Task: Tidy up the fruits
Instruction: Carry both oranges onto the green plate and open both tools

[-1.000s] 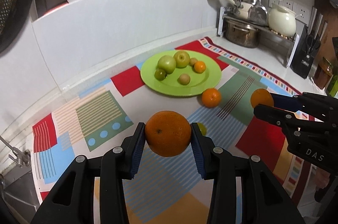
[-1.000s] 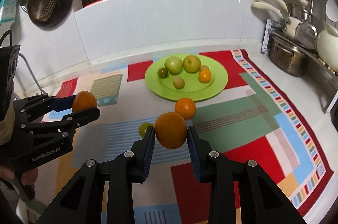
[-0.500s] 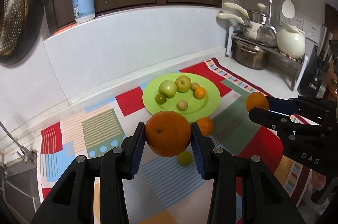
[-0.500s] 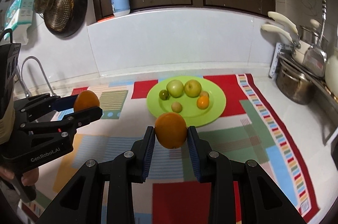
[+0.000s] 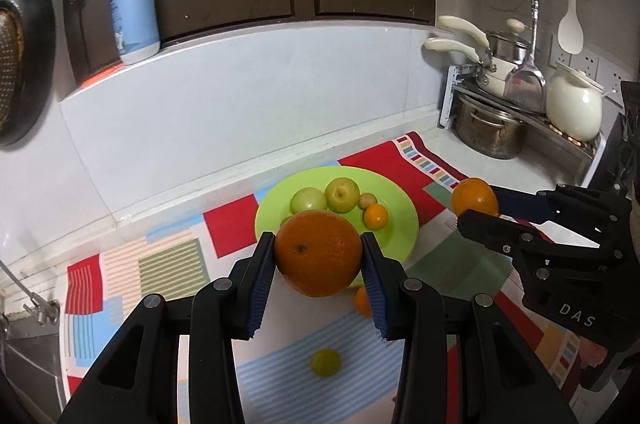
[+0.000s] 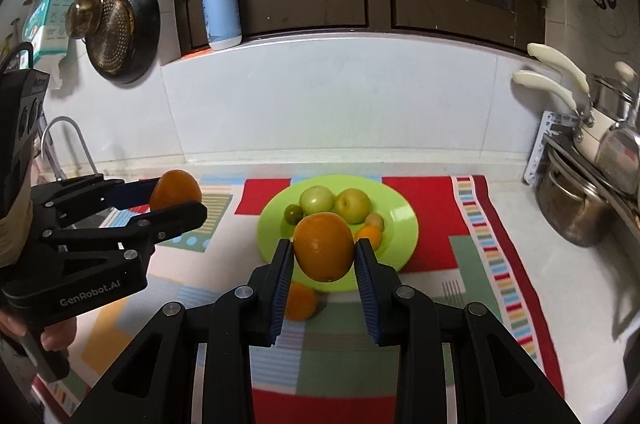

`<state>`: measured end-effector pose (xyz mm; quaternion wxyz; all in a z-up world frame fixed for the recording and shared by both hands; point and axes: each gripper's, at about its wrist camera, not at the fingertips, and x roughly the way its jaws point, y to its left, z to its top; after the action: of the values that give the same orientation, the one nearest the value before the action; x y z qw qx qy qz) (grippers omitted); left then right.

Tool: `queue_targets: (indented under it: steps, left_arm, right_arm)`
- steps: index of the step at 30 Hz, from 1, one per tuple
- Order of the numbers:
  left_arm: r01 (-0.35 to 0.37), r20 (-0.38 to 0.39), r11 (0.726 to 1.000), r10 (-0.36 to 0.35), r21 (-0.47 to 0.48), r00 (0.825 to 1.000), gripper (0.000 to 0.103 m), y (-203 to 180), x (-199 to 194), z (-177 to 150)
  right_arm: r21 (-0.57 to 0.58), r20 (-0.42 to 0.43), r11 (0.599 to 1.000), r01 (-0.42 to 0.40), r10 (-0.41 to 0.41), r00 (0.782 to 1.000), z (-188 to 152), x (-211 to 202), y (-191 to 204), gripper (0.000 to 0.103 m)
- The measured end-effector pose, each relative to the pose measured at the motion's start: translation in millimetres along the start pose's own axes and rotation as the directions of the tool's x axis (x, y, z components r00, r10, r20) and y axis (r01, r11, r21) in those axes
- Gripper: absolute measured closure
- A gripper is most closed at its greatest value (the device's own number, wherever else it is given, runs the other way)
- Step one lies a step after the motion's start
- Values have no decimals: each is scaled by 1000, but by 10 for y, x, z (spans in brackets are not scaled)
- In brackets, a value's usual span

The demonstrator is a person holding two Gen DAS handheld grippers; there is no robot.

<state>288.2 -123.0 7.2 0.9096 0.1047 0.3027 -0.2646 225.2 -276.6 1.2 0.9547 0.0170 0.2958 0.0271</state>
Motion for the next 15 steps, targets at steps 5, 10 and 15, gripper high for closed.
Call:
queue_targets:
  steps: [5, 10, 15]
  left_arm:
    - [6, -28, 1000, -6, 1, 1000, 61, -17, 294, 92]
    - [16, -62, 1000, -15, 6, 998, 61, 19, 608, 140]
    - [24, -98, 1000, -23, 11, 995, 61, 88, 917, 151]
  right_arm:
    - [0, -10, 1000, -17, 17, 1000, 92, 216, -152, 70]
    - [7, -32, 999, -32, 32, 999, 159, 495, -272, 70]
    - [23, -62, 999, -49, 50, 997, 195, 803, -367, 70]
